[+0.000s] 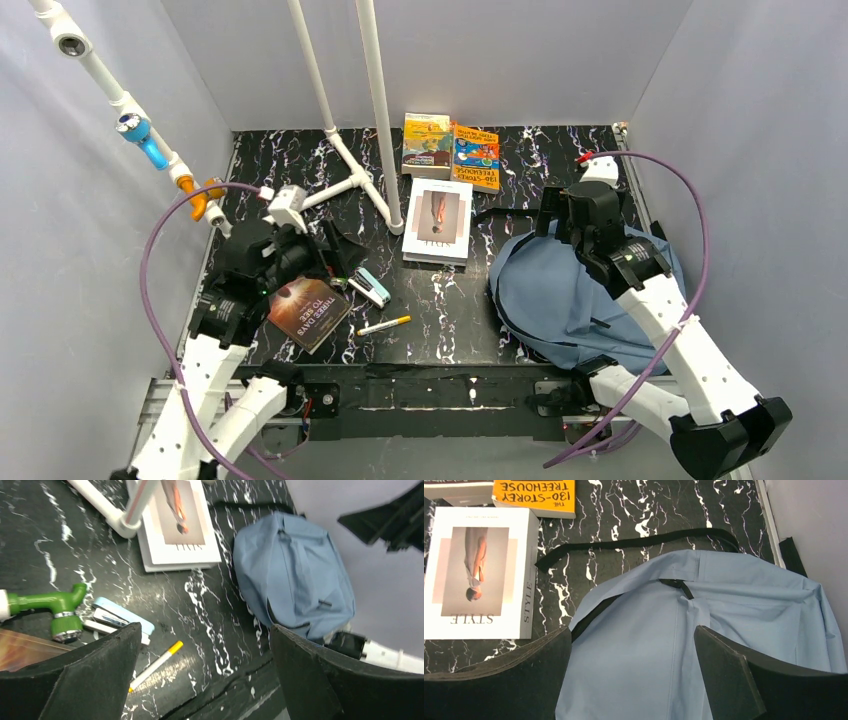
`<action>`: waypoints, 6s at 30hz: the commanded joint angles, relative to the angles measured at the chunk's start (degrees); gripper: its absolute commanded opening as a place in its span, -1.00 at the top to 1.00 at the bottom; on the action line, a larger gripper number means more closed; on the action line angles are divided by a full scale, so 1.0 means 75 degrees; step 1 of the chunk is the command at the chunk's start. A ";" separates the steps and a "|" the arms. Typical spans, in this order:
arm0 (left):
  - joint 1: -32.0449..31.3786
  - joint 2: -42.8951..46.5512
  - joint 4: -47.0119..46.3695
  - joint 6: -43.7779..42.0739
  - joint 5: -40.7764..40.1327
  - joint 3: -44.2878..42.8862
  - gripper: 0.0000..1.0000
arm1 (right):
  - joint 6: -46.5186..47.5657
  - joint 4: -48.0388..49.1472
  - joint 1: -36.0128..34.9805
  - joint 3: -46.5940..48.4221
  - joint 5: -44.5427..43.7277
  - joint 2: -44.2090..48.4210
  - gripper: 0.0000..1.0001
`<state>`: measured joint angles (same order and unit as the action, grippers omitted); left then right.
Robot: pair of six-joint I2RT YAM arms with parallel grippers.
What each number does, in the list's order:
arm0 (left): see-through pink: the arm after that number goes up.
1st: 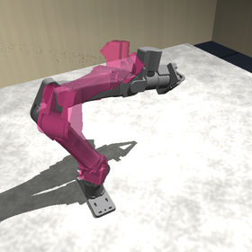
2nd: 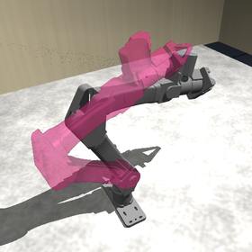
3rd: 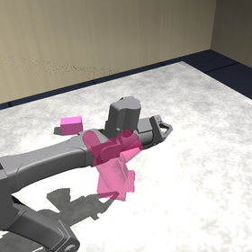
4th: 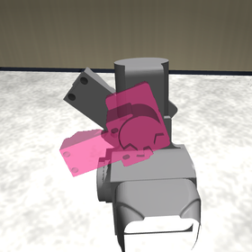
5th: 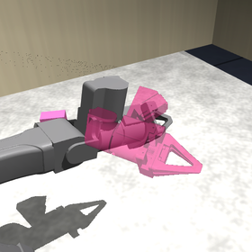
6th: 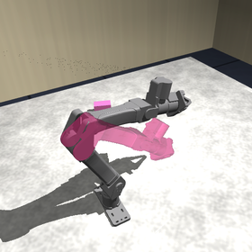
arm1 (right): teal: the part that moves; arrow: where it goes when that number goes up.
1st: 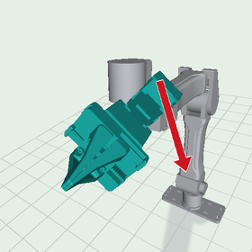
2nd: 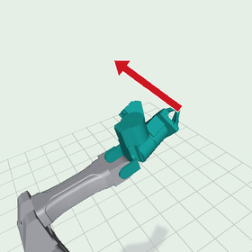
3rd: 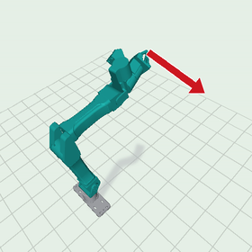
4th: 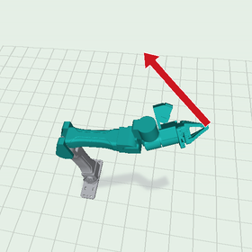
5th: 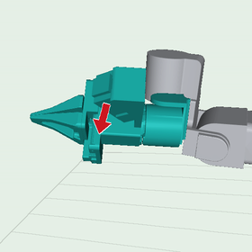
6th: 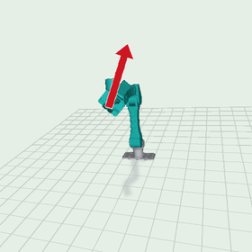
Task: Pack the student bag
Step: Adjust the student bag at the center of the board, then unzip the student bag at the center of the board.
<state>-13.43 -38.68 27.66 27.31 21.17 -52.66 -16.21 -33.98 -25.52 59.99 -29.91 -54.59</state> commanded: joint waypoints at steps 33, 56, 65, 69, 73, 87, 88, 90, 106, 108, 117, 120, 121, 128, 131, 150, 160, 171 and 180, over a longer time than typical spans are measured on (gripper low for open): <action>-0.1630 -0.0021 -0.0001 0.1833 -0.0877 0.1861 -0.99 | -0.1269 0.0599 -0.1583 -0.1070 0.2491 -0.2757 -0.29; -0.6489 -0.4528 -0.3630 0.2810 -0.2908 0.0427 -0.99 | -0.4519 0.3541 -0.2375 -0.2019 0.4764 -0.1078 0.97; -0.6532 -0.5230 -0.2541 0.2696 -0.3924 -0.0264 -0.29 | -0.4947 0.3578 -0.2373 -0.2231 0.4917 -0.0554 0.97; -0.6538 -0.5295 -0.2464 0.2651 -0.4054 -0.0247 0.24 | -0.4574 0.3181 -0.2372 -0.1973 0.4810 -0.0448 0.84; -0.6530 -0.5283 -0.2232 0.2683 -0.4139 -0.0156 1.00 | -0.3437 0.2206 -0.2365 -0.1287 0.3931 -0.0526 0.02; -0.6532 -0.4555 -0.2373 0.3151 -0.4006 0.0776 1.00 | -0.1538 0.0720 0.0735 -0.0456 0.3350 -0.1838 -0.50; -0.6533 -0.4544 -0.2400 0.3152 -0.4000 0.0823 1.00 | -0.1523 0.0830 0.0771 -0.0467 0.3696 -0.2064 -0.36; -0.6530 -0.4561 -0.2479 0.3181 -0.3975 0.0874 1.00 | -0.1564 0.0964 0.0800 -0.0424 0.4353 -0.2491 -0.03; -0.6536 -0.4506 -0.2545 0.3136 -0.3830 0.0822 1.00 | -0.1768 0.2138 0.1257 -0.0653 0.4452 -0.3936 0.27; -0.6531 -0.4537 -0.2599 0.3141 -0.3806 0.0823 1.00 | -0.1792 0.2341 0.1275 -0.0686 0.4526 -0.4034 0.29; -0.6530 -0.4719 -0.2641 0.3114 -0.3624 0.0707 1.00 | -0.1806 0.3056 0.1305 -0.0756 0.5211 -0.4662 0.31; -0.6531 -0.4756 -0.2642 0.3110 -0.3602 0.0694 1.00 | -0.1823 0.3171 0.1305 -0.0811 0.5206 -0.4743 0.31; -0.6530 -0.4775 -0.2645 0.3115 -0.3591 0.0694 1.00 | -0.1823 0.3190 0.1305 -0.0838 0.5156 -0.4751 0.31; -0.6530 -0.4828 -0.2562 0.3068 -0.3568 0.0634 1.00 | -0.1039 0.3100 0.1305 -0.0867 0.4770 -0.4815 0.02; -0.6530 -0.4862 -0.2564 0.3065 -0.3582 0.0647 1.00 | -0.0629 0.3315 0.1294 -0.0968 0.4655 -0.4754 0.01; -0.6530 -0.4929 -0.2531 0.3104 -0.3538 0.0612 1.00 | 0.0165 0.3842 0.0034 -0.1207 0.1748 -0.4915 0.60; -0.6530 -0.4732 -0.0988 0.2549 -0.4393 -0.0131 -0.10 | -0.0500 0.2148 0.0132 -0.0479 0.3915 -0.4219 0.97; -0.6076 -0.6118 0.0334 0.0974 -0.5688 -0.2405 -0.60 | -0.0619 0.1875 0.0265 -0.0502 0.4961 -0.3642 0.97; -0.5384 -0.7224 -0.0085 0.1185 -0.4481 -0.2534 0.65 | -0.0751 0.2186 0.0297 -0.0570 0.5541 -0.3316 0.97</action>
<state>-54.89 -91.46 26.65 37.06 -16.32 -70.65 -21.04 -18.72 -23.27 53.89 7.77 -81.97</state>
